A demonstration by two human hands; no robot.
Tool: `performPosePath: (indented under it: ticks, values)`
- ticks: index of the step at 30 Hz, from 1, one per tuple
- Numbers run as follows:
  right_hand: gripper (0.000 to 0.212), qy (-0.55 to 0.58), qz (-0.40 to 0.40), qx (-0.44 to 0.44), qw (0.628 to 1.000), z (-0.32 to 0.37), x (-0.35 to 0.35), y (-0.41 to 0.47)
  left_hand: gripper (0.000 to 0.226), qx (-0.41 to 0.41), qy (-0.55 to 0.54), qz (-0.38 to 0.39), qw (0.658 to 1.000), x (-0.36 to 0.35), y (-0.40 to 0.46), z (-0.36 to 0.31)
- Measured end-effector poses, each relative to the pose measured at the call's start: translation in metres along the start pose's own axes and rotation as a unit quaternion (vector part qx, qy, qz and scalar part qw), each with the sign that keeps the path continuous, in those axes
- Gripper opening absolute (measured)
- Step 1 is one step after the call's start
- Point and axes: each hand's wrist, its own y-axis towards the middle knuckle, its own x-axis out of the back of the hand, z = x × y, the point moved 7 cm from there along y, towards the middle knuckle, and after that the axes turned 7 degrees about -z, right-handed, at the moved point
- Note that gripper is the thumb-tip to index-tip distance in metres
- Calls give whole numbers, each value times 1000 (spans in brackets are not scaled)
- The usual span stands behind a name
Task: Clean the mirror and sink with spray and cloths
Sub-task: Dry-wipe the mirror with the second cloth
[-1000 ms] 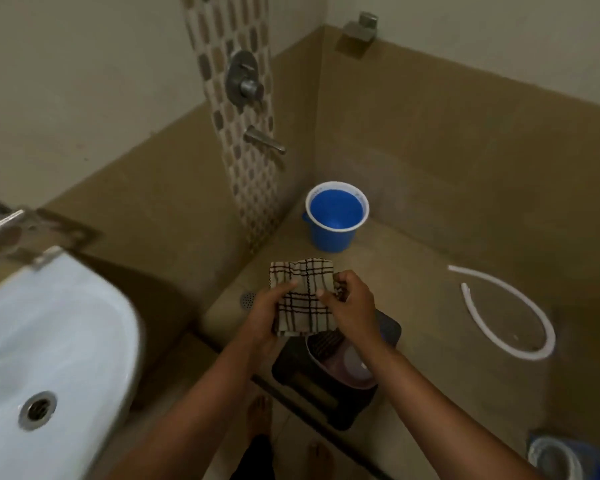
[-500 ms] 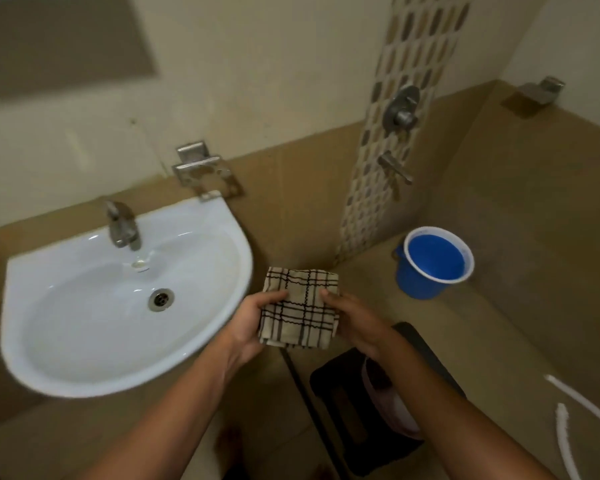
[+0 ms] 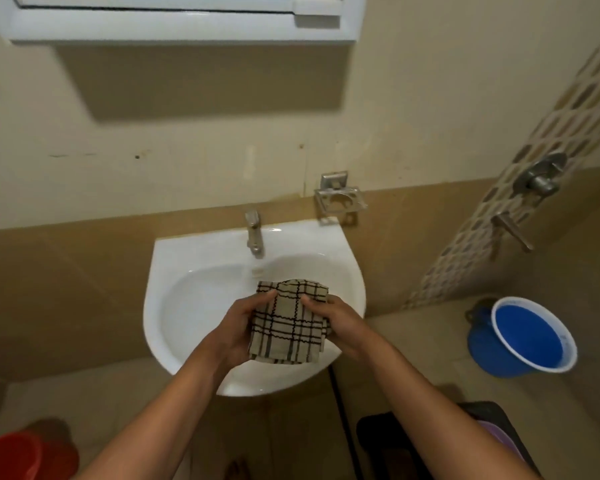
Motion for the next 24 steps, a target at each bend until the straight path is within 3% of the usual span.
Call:
performPosePath:
  ticks: [6,13,17,21,24]
  values:
    - [34,-36,1,15,999,22,-66,37,34,-28,80,-44,995,48,2,-46]
    - [35,-52,6,25,998,34,-99,59,36,-57,50,-48,996,89,1,-72]
    - [30,-115,-22,76,990,64,-91,68,36,-80,-8,-54,995,92,-2,-86]
    - [32,-222,-66,197,953,115,-79,69,33,-152,-15,-74,986,81,-11,-115]
    - [48,-338,-98,287,891,162,-74,55,33,-219,-8,-137,966,71,-23,-145]
